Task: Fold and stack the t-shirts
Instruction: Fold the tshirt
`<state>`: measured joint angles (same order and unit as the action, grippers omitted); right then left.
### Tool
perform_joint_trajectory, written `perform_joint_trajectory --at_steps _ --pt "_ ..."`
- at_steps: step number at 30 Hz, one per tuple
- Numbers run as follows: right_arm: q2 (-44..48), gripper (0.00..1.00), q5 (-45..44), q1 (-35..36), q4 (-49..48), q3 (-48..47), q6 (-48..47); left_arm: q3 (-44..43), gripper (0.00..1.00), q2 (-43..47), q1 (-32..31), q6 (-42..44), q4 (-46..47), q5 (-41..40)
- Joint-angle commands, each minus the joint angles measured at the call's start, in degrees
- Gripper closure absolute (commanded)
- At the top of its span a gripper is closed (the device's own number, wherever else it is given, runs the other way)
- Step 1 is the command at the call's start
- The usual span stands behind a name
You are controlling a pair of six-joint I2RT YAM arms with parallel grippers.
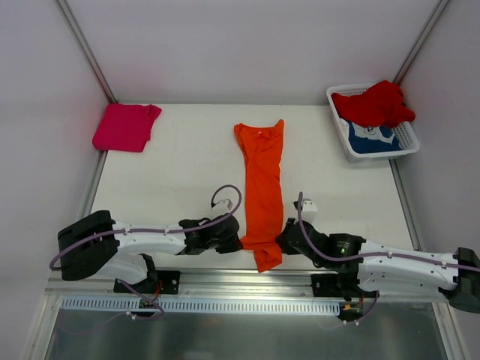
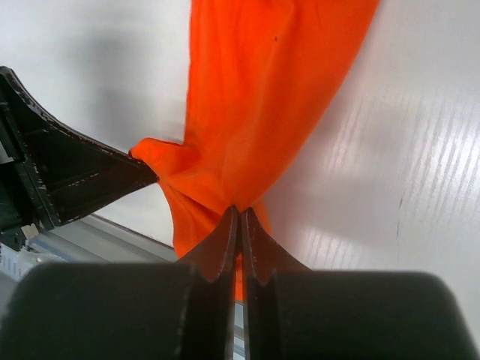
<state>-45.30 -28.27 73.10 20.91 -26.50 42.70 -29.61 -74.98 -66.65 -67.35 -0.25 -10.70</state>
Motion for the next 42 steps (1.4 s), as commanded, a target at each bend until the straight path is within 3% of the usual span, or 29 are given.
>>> perform_joint_trajectory --at_steps 1,12,15,16,18,19,23,24,32,35,42 --pt "2.49 1.0 -1.61 -0.15 1.76 1.98 2.82 -1.42 0.95 -3.15 0.56 2.93 -3.09 1.47" --pt "8.12 1.0 -5.3 0.46 9.15 6.2 11.18 -5.37 0.96 -11.32 -0.49 3.54 2.1 5.95" --pt "7.51 0.97 -4.78 0.55 9.07 7.43 12.76 -7.22 0.92 -13.35 -1.28 3.9 2.36 6.65" --pt "7.42 0.89 -4.69 0.55 8.98 7.78 13.11 -7.83 0.81 -13.96 -1.46 3.98 2.45 6.92" --pt "7.16 0.8 -4.42 0.55 8.89 7.87 13.2 -8.01 0.68 -14.31 -1.64 4.07 2.36 7.18" --pt "7.07 0.73 -4.51 0.64 8.89 7.69 13.11 -7.92 0.53 -14.32 -1.73 4.07 2.36 7.27" --pt "6.63 0.68 -4.43 0.73 8.54 7.69 13.11 -7.22 0.27 -13.35 -1.81 3.63 2.36 7.27" --pt "6.19 0.68 -4.42 0.64 8.45 7.69 13.11 -6.79 0.25 -13.18 -1.81 3.63 2.36 7.36" --pt "3.9 0.67 -3.37 0.64 6.34 7.78 12.67 -4.59 0.25 -11.15 -2.6 1.26 2.18 7.45" --pt "4.08 0.68 -3.54 0.64 6.43 8.04 12.85 -3.45 0.3 -10.37 -3.74 -0.31 2.1 7.45" --pt "3.29 0.68 -3.81 0.55 5.38 8.31 12.59 -0.9 0.32 -2.12 -7.53 -3.84 -4.05 4.2"
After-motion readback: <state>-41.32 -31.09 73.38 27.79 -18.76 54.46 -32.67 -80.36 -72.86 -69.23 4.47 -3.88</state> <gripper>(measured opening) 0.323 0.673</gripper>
